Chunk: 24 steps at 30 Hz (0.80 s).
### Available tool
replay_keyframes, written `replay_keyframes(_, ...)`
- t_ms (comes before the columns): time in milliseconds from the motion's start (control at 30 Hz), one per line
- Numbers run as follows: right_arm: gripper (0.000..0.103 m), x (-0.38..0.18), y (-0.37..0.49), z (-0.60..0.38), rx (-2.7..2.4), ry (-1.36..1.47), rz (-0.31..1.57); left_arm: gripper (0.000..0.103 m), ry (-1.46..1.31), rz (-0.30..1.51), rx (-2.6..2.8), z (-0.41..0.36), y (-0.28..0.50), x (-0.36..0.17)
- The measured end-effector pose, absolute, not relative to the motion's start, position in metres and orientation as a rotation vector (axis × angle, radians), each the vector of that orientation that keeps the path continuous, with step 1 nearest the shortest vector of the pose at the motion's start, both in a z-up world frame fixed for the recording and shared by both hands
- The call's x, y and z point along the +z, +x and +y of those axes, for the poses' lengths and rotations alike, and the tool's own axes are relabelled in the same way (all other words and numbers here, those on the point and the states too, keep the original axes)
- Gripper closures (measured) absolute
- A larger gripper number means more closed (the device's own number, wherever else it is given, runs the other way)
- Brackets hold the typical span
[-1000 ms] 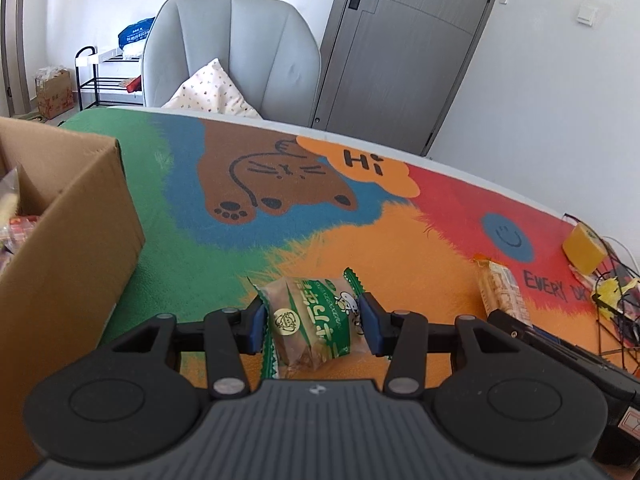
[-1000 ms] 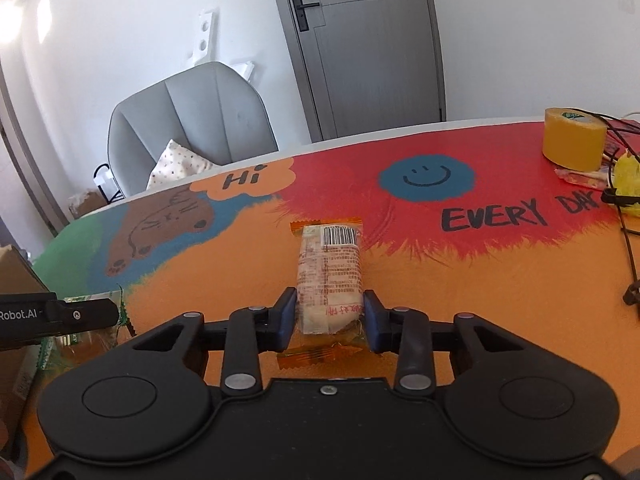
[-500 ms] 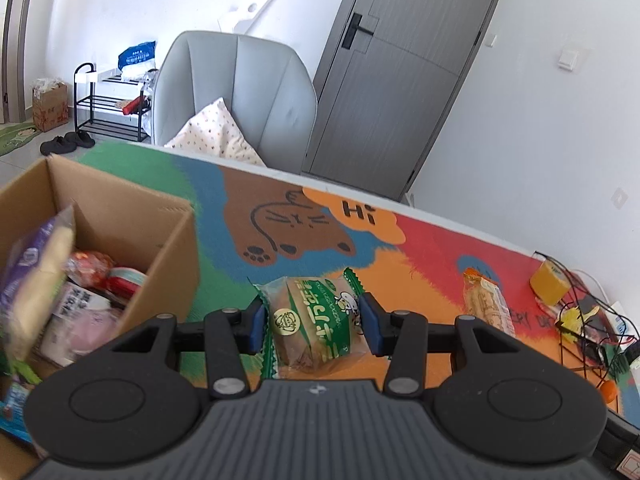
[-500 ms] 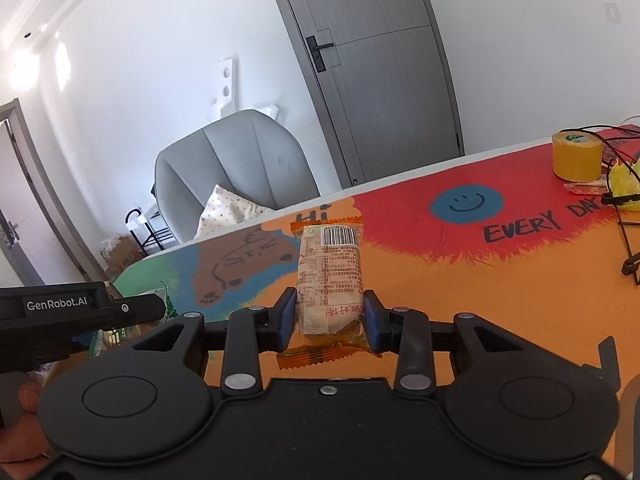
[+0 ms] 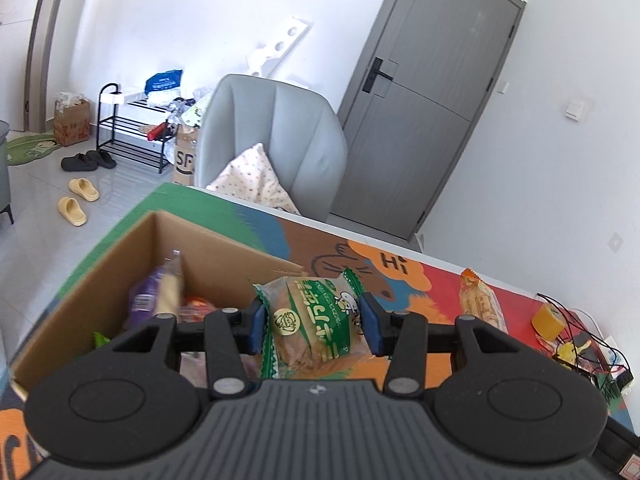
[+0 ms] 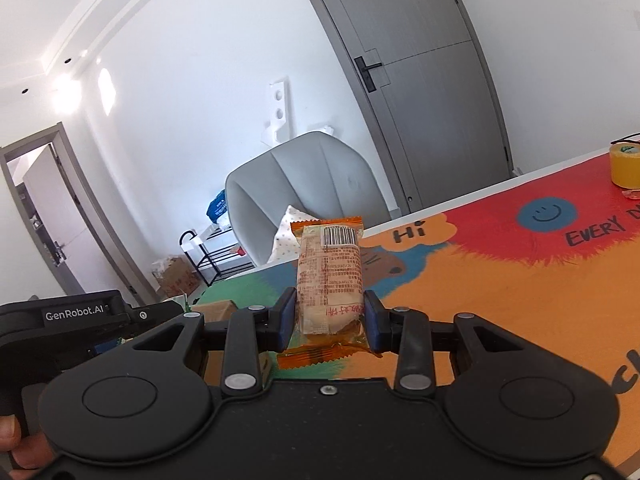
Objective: Organize snacks
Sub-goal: 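Carry the green bread packet to the box with the left tool while the right tool carries the wafer packet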
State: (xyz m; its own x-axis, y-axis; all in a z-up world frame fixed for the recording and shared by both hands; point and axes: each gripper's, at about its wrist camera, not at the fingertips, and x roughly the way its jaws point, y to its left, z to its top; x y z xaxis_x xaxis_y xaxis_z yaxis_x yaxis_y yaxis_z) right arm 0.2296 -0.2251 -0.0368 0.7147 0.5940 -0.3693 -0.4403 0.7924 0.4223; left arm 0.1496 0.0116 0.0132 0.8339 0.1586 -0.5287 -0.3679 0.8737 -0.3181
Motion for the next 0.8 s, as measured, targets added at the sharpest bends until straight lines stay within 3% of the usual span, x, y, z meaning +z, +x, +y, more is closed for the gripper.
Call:
replay_keyframes(533, 0.068, -0.022, 0.196, -0.157, 0.710, 0.284, 0.517, 0.056, -0.498, 0.522, 0.385, 0.080, 0.108, 0.000)
replay_keyframes(700, 0.068, -0.023, 0.191, -0.138, 0.729, 0.259, 0.534, 0.032, -0.529, 0.504, 0.396, 0.094, 0.098, -0.001)
replay_keyframes(800, 0.068, -0.024, 0.187, -0.126, 0.742, 0.245, 0.542, 0.028, -0.525, 0.476, 0.408, 0.102, 0.088, 0.002)
